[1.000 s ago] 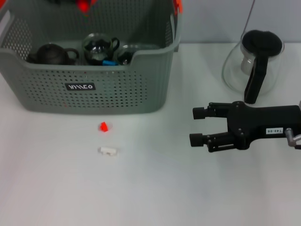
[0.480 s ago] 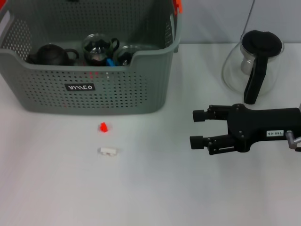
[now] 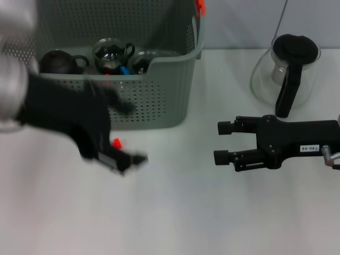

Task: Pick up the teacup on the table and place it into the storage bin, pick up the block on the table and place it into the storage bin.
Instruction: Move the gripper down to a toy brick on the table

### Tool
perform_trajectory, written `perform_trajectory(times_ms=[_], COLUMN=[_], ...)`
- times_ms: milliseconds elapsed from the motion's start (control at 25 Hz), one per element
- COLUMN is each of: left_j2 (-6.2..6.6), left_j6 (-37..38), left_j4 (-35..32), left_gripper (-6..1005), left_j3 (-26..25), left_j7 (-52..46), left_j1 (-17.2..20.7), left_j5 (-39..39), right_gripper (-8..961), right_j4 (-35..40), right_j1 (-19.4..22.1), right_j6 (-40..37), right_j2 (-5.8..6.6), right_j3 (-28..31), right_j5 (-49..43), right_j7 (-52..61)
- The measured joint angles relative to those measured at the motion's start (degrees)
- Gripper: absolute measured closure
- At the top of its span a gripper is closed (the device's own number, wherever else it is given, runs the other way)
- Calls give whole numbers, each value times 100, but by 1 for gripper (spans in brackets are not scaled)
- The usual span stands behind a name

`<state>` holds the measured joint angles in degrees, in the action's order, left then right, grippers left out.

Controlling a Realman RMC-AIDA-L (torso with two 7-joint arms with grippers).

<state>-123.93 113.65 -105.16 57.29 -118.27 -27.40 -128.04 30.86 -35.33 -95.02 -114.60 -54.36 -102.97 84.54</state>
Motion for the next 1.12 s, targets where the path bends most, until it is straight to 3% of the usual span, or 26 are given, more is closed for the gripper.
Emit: perform_trajectory(times_ms=[80, 200, 400, 640, 1000, 1120], left_j2=[-47, -74, -42, -15, -30, -32], left_j6=[-98, -315, -1008, -1956, -3040, -3264], left_j4=[-94, 292, 1495, 2484, 3186, 3319], left_gripper=[61, 62, 64, 66, 83, 159], left_j3=[556, 950, 1107, 1355, 1885, 1986], left_j7=[73, 142, 362, 708, 748, 751], left_j1=[316, 414, 221, -46, -188, -216], left_j5=[-86, -382, -928, -1602, -2236, -2327], right_gripper=[41, 41, 41, 41, 42, 42], right_j4=[0, 4, -27, -40, -45, -45], right_j1=[0, 0, 0, 25, 82, 89], right_j6=[0, 5, 11, 11, 10, 10], right_j2=[-4, -11, -9, 6, -9, -11], right_j3=[20, 23, 22, 22, 22, 58], right_j5=[-10, -14, -25, -29, -18, -19], right_j7=[0, -1, -49, -52, -56, -59])
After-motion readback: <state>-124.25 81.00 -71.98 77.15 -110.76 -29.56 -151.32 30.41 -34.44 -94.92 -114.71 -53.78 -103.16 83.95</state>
